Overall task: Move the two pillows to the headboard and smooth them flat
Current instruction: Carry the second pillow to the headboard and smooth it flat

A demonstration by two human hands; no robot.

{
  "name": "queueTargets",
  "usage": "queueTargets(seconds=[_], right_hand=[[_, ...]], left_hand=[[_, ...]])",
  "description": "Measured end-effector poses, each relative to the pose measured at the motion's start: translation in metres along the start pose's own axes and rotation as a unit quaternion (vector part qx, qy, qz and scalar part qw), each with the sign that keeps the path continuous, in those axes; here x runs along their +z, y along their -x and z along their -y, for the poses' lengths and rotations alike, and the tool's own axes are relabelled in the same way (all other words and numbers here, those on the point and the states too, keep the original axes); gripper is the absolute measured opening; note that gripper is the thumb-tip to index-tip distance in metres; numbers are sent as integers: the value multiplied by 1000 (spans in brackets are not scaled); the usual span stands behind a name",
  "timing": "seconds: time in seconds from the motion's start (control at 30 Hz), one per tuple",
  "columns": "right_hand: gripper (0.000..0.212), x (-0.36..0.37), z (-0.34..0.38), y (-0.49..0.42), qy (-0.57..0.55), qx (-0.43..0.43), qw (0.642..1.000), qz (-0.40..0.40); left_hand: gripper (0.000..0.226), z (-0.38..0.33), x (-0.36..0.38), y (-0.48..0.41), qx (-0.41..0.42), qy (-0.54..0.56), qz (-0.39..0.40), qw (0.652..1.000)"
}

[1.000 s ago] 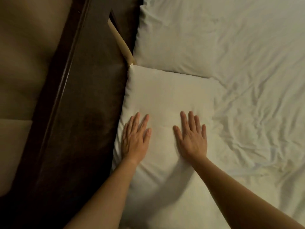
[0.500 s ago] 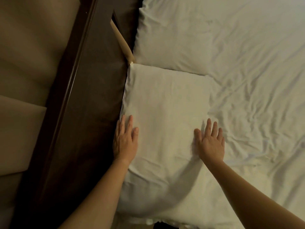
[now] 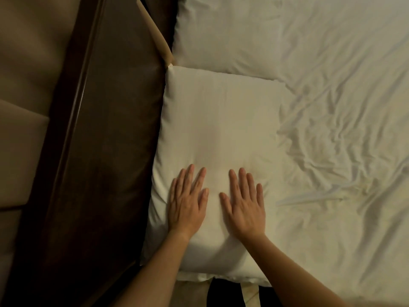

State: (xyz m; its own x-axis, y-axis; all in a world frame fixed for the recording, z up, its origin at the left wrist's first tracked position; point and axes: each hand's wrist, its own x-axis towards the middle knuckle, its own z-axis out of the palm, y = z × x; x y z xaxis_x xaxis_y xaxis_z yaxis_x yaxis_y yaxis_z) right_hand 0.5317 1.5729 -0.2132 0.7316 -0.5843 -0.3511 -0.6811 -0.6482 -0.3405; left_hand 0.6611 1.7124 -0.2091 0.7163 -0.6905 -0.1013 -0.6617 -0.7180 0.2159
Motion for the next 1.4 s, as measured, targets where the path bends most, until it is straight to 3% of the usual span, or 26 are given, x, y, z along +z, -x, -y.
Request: queueTargets(seconds=[0.43,0.57,0.7,0.8,1.13,1.4], right_hand=[[67,-13,-67,23,-20,96,993,66],[67,-30,-43,32,-43,115,992,7],[69,-31,-3,46,-30,56,998,-16],[70,-8,23,52,-22,6,1000,-6],[77,16,-11,55,29,11,999,32],[79,-1,-23,61,25,27,997,73]], left_hand=[[58,60,-7,42,-95,37,35,994],[60,48,-28,43,-120,66,6,991],[64,24,-35,44,-40,54,-13,998],[64,13,-21,50,16,52,17,998],[65,44,0,73,-25,4,70,997],[67,48,-23,75,-39,45,122,991]])
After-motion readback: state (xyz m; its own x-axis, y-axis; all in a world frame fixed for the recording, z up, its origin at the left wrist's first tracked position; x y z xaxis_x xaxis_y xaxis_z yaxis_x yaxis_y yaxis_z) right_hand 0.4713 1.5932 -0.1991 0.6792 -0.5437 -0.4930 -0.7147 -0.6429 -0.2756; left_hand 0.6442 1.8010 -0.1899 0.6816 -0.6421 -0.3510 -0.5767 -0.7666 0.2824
